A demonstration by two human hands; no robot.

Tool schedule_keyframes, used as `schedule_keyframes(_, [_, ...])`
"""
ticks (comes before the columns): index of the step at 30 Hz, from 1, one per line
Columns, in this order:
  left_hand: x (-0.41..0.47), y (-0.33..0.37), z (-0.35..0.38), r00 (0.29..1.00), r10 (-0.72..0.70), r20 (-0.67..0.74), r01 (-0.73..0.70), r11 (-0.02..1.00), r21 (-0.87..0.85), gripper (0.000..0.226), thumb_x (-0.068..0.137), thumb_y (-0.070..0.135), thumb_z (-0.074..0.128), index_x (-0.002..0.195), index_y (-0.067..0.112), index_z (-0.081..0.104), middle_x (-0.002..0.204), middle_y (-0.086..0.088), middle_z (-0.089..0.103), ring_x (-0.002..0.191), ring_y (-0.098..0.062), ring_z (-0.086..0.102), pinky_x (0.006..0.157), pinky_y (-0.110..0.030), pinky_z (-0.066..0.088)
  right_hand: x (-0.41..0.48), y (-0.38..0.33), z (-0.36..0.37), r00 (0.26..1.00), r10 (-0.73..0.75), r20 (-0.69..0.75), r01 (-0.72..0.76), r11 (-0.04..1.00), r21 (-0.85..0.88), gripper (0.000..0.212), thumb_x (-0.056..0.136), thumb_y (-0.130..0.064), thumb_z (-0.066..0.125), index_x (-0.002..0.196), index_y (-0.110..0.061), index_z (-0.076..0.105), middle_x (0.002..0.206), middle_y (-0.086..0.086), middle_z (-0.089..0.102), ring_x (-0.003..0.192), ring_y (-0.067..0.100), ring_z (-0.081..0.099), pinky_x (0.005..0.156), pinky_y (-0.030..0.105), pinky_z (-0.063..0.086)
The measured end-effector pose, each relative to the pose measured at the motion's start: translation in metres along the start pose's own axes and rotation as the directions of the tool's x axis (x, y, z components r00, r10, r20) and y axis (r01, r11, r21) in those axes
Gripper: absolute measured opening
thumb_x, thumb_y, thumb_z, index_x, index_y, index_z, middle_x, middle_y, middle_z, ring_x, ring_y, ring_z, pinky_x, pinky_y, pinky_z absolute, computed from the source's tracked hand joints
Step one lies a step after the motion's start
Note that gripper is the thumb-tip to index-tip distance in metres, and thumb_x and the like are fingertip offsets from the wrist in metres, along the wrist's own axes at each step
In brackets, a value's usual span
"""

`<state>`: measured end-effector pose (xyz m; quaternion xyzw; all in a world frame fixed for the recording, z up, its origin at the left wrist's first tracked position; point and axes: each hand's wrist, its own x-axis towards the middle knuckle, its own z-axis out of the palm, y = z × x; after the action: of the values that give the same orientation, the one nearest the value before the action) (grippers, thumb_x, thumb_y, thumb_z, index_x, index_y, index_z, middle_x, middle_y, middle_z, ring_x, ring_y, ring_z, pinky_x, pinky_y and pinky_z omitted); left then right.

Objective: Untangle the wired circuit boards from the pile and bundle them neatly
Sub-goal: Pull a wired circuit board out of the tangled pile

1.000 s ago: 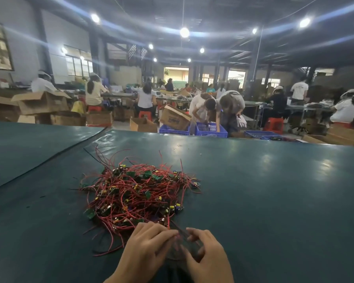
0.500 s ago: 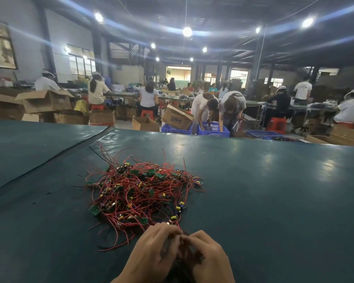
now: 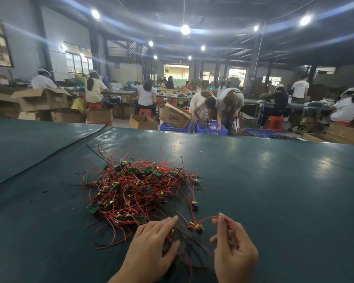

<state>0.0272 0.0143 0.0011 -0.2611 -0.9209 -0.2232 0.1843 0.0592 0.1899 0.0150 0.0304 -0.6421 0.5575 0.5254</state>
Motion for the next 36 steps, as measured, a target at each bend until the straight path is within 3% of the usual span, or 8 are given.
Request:
schedule_keyframes(4, [-0.001,0.003,-0.004,0.999,0.034,-0.027,-0.034,0.999,-0.025,0.065,0.085,0.053,0.048,0.145,0.044,0.023,0.139,0.026,0.042,0.127,0.000,0.039,0.104,-0.014,0.010,-0.002,-0.001,0.001,0.997,0.077,0.003,-0.077,0.996,0.036,0.016,0.090,-0.051,0.056,0.094,-0.041,0.067,0.076,-0.011,0.071,0.048,0.010,0.063,0.039,0.016,0.042])
schedule_keyframes(8, [-0.003,0.005,-0.005,0.991,0.129,0.032,-0.130,0.991,0.036,0.067,0.074,0.051,0.064,0.137,0.036,0.049,0.134,0.019,0.054,0.119,-0.004,0.053,0.099,-0.023,0.020,-0.010,0.004,0.003,0.978,0.108,0.176,-0.095,0.992,-0.079,0.016,0.086,-0.026,0.070,0.094,-0.039,0.065,0.080,-0.008,0.067,0.061,0.010,0.065,0.044,0.017,0.046])
schedule_keyframes(12, [-0.004,0.007,-0.006,0.987,0.155,0.044,-0.157,0.987,0.035,0.051,0.078,0.064,0.052,0.123,0.040,0.059,0.117,0.026,0.060,0.110,0.001,0.056,0.095,-0.025,0.024,-0.015,0.015,-0.002,0.870,0.287,0.400,-0.094,0.894,-0.438,0.032,0.080,-0.026,0.077,0.109,-0.035,0.067,0.099,-0.020,0.056,0.093,0.006,0.053,0.077,0.005,0.041])
schedule_keyframes(15, [-0.005,0.009,-0.008,0.987,0.146,0.061,-0.152,0.983,0.104,0.054,0.076,0.076,0.045,0.115,0.044,0.063,0.114,0.028,0.059,0.107,0.004,0.056,0.091,-0.025,0.026,-0.015,0.016,-0.006,0.777,0.354,0.520,0.052,0.787,-0.615,0.029,0.085,-0.043,0.067,0.114,-0.038,0.068,0.110,-0.027,0.056,0.105,0.003,0.047,0.093,0.016,0.038])
schedule_keyframes(22, [-0.002,0.001,-0.008,0.989,0.149,-0.006,-0.145,0.969,0.199,0.046,0.072,0.072,0.053,0.105,0.044,0.067,0.112,0.026,0.062,0.103,0.000,0.061,0.092,-0.029,0.027,-0.010,0.019,-0.011,0.877,0.314,0.364,-0.118,0.875,-0.470,0.010,0.087,-0.016,0.070,0.084,-0.022,0.077,0.074,-0.009,0.061,0.072,0.004,0.062,0.062,0.014,0.046])
schedule_keyframes(30, [0.006,-0.004,0.001,0.997,0.029,-0.076,0.003,0.921,0.390,0.044,0.077,0.056,0.051,0.098,0.028,0.076,0.106,0.014,0.072,0.098,-0.015,0.069,0.091,-0.033,0.031,-0.011,0.025,-0.011,0.873,0.245,0.422,-0.046,0.902,-0.430,0.013,0.082,-0.008,0.074,0.087,-0.020,0.077,0.076,-0.010,0.063,0.065,0.003,0.060,0.062,0.011,0.045])
schedule_keyframes(34, [0.003,-0.001,-0.007,0.999,-0.035,0.034,0.024,0.955,0.297,0.053,0.074,0.063,0.055,0.116,0.035,0.067,0.121,0.018,0.064,0.112,-0.010,0.061,0.097,-0.032,0.025,-0.002,0.019,-0.010,0.963,0.217,0.161,-0.168,0.948,-0.272,0.033,0.083,-0.002,0.071,0.077,-0.034,0.067,0.067,-0.006,0.067,0.057,0.008,0.061,0.051,0.011,0.045])
schedule_keyframes(36, [-0.001,-0.005,-0.010,0.991,0.046,0.127,-0.058,0.994,0.095,0.064,0.077,0.068,0.053,0.137,0.047,0.042,0.142,0.029,0.037,0.134,0.002,0.034,0.107,-0.027,0.012,0.000,0.015,-0.009,0.971,0.199,0.133,-0.170,0.964,-0.202,0.034,0.085,-0.002,0.068,0.080,-0.036,0.064,0.066,-0.002,0.068,0.055,0.011,0.063,0.051,0.014,0.048])
